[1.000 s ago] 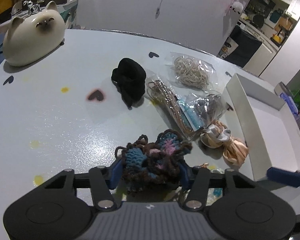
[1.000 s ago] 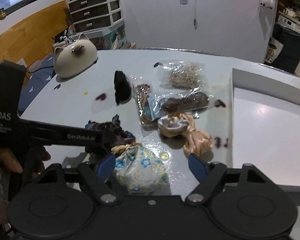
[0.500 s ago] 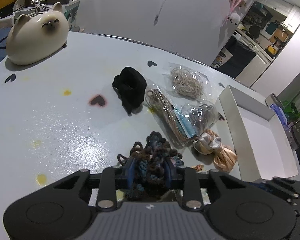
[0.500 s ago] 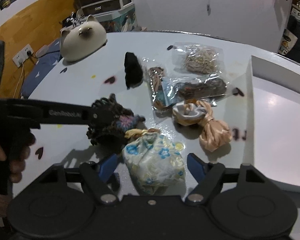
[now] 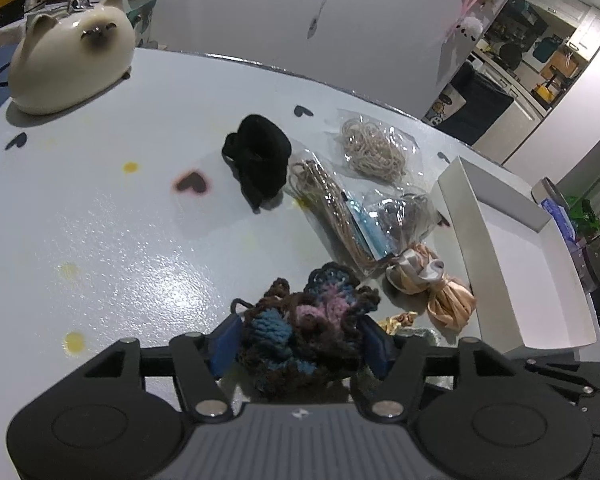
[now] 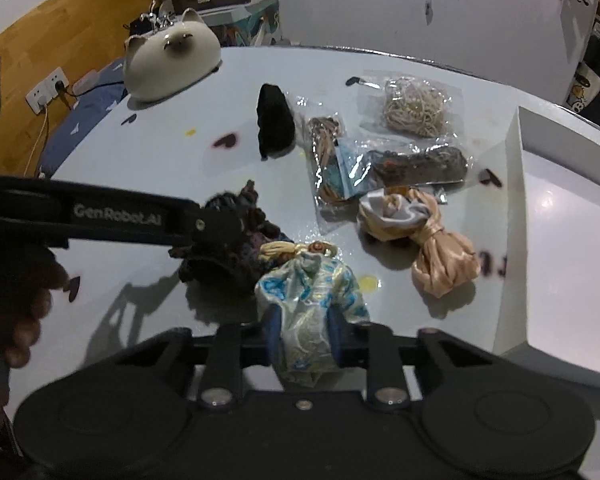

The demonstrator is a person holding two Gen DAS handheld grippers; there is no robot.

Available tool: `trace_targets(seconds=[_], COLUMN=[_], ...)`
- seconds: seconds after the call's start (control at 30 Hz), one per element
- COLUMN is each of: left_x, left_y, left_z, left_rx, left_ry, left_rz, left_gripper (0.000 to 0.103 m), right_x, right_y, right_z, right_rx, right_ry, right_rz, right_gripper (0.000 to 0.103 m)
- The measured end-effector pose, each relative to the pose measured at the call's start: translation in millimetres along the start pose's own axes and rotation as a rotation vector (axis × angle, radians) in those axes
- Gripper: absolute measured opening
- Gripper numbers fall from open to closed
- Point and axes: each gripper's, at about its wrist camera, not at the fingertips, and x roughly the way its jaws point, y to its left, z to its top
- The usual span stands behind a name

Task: Organize soft objects
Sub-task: 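Lift both held items and carry them toward the white tray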

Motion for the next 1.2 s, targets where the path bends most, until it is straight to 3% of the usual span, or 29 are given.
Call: trace_targets(seconds=[0.03, 0.2, 0.77, 1.0, 1.2], left_x=[1.5, -2.9, -75.2, -87.0, -79.0], left_y=[-0.6, -6.9, -24.4, -60.7, -117.1], left_z=[-0.2, 1.7, 6.0, 8.1, 12.5], left_rx=[0.001, 0.029, 0.022, 0.024, 0.054], left_ry=[0.004, -0.019, -0.193, -0.248, -0.273], left_rz=[0.003, -0.008, -0.014, -0.021, -0.035], left_gripper=[0.048, 0.025, 0.024, 0.024, 0.024], right_x=[-0.9, -4.3, -61.3, -92.0, -115.9], right_y=[-1.1, -4.0, -16.4, -39.0, -84.7], right_z=[-0.3, -1.8, 4.2, 4.5, -1.0], right_rx=[0.006, 0.026, 0.092, 0.116, 0.138], right_ry=[-0.002, -0.014, -0.17, -0.241, -0.28], right_rz=[0.0, -0.003, -0.055, -0.056, -0.081], right_gripper=[0.021, 0.016, 0.014, 0.014, 0.014])
